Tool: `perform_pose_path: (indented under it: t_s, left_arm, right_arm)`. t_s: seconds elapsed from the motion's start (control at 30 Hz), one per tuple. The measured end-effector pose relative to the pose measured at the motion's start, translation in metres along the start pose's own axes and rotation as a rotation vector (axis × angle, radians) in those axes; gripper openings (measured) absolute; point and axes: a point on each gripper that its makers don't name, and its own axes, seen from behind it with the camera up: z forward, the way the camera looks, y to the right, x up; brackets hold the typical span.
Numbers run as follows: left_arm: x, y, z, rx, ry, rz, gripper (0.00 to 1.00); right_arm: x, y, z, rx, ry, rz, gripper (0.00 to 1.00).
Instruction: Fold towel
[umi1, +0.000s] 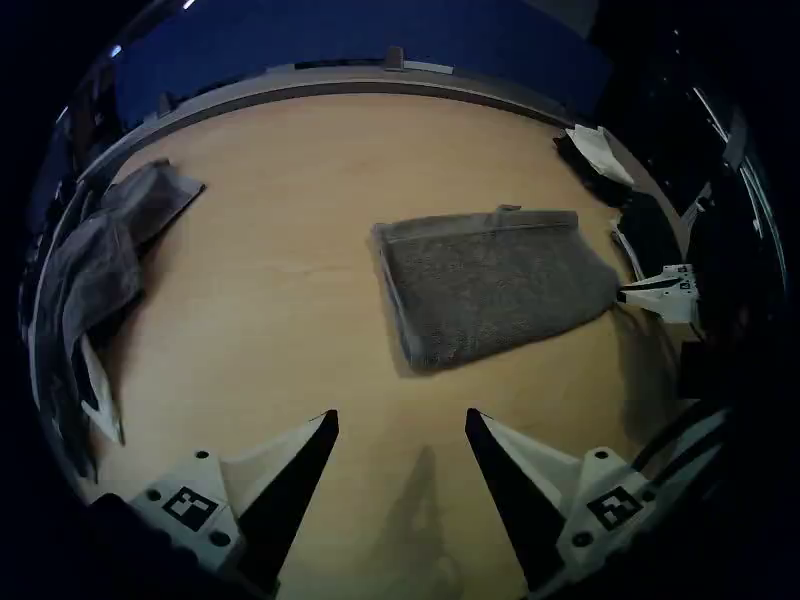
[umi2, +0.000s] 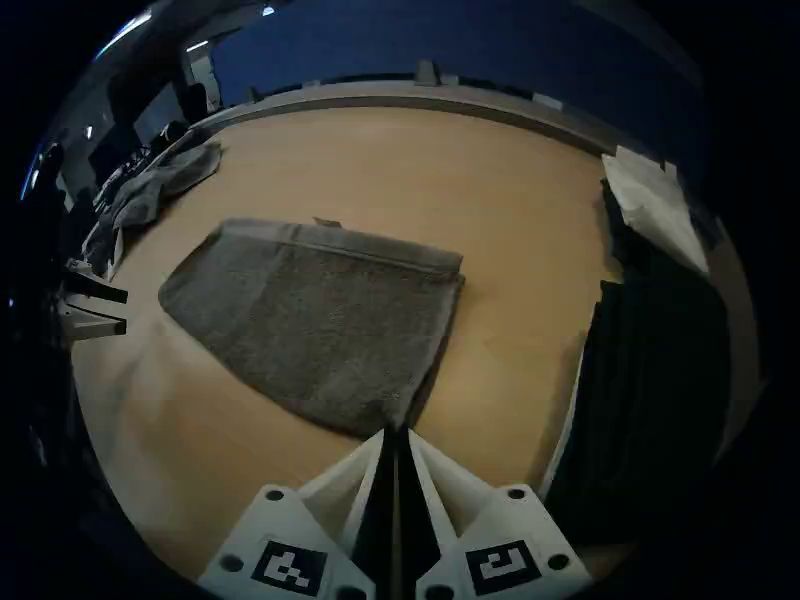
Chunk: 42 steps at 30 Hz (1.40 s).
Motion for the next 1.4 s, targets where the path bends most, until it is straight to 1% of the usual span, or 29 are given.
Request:
perform_pose_path:
  t_s: [0.17, 0.27, 0.5, 0.67, 0.87, 1.07, 1.27, 1.4]
  left_arm:
    - [0.001, -0.001, -0.001, -0.002, 0.002, -0.005, 0.94]
    - [0.003, -0.002, -0.002, 0.002, 0.005, -0.004, 0.94]
    - [0.006, -0.005, -0.008, 0.006, 0.016, -0.005, 0.95]
    - [0.004, -0.007, -0.011, 0.008, 0.020, -0.010, 0.95]
    - [0.003, -0.009, -0.014, 0.011, 0.026, -0.015, 0.94]
    - [0.003, -0.012, -0.016, 0.012, 0.032, -0.020, 0.94]
    - [0.002, -0.012, -0.016, 0.012, 0.039, -0.027, 0.94]
    - [0.002, -0.013, -0.018, 0.012, 0.045, -0.040, 0.94]
  right_arm:
    - [0.018, -0.004, -0.008, 0.005, 0.032, -0.017, 0.02]
    - [0.036, -0.010, -0.015, 0.013, 0.064, -0.032, 0.02]
    - [0.086, -0.031, -0.025, 0.037, 0.136, -0.089, 0.02]
    - [0.110, -0.048, -0.025, 0.054, 0.161, -0.135, 0.02]
    - [0.123, -0.065, -0.020, 0.071, 0.164, -0.176, 0.02]
    - [0.134, -0.081, -0.013, 0.094, 0.167, -0.200, 0.02]
    - [0.148, -0.108, 0.001, 0.133, 0.167, -0.234, 0.02]
    - [0.154, -0.134, 0.012, 0.170, 0.166, -0.267, 0.02]
